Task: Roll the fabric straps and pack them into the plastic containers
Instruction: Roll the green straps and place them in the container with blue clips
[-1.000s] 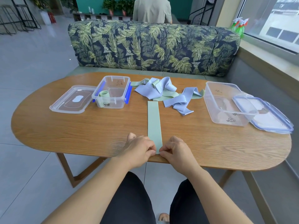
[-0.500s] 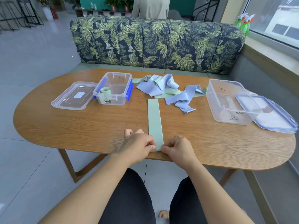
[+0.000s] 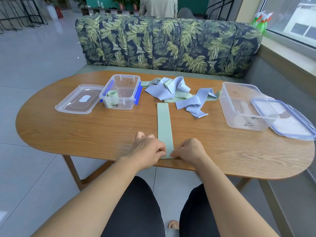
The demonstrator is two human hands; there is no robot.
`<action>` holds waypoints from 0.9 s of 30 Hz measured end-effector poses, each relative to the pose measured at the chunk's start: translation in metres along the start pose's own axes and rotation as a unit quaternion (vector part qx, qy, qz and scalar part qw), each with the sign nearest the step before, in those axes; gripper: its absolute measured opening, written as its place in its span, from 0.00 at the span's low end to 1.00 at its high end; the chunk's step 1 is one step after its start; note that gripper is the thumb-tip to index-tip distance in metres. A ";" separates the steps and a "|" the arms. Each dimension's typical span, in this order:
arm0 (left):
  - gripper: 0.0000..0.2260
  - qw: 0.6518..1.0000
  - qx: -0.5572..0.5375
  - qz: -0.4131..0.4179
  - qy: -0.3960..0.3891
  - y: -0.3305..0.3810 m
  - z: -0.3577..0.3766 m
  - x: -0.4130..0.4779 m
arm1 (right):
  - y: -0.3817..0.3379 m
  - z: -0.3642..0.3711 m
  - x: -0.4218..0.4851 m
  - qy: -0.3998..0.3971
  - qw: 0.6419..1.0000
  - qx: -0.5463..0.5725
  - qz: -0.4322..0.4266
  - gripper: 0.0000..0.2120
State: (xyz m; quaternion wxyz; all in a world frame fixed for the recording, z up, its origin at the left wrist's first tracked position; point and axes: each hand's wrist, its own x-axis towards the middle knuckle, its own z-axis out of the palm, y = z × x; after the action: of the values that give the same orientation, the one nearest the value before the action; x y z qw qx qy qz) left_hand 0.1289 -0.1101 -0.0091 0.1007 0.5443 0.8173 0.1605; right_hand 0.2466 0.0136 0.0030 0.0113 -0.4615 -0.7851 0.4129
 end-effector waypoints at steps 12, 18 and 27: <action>0.07 0.984 0.083 0.117 0.105 0.002 0.000 -0.010 | -0.006 -0.004 0.007 -0.024 0.999 -0.045 0.004 0.14; 0.08 0.995 0.029 0.067 0.074 -0.001 0.001 -0.006 | 0.016 -0.003 -0.009 0.034 0.990 0.058 -0.122 0.05; 0.08 0.995 0.022 0.059 0.082 -0.002 0.002 -0.008 | 0.027 0.014 -0.007 0.071 0.970 -0.021 -0.231 0.06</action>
State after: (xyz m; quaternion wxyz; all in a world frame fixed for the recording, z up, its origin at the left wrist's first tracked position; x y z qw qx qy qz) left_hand 0.1311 -0.1179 -0.0122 0.0113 0.5785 0.7927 0.1919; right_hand 0.2647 0.0058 -0.0213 0.1526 -0.2957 -0.8764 0.3481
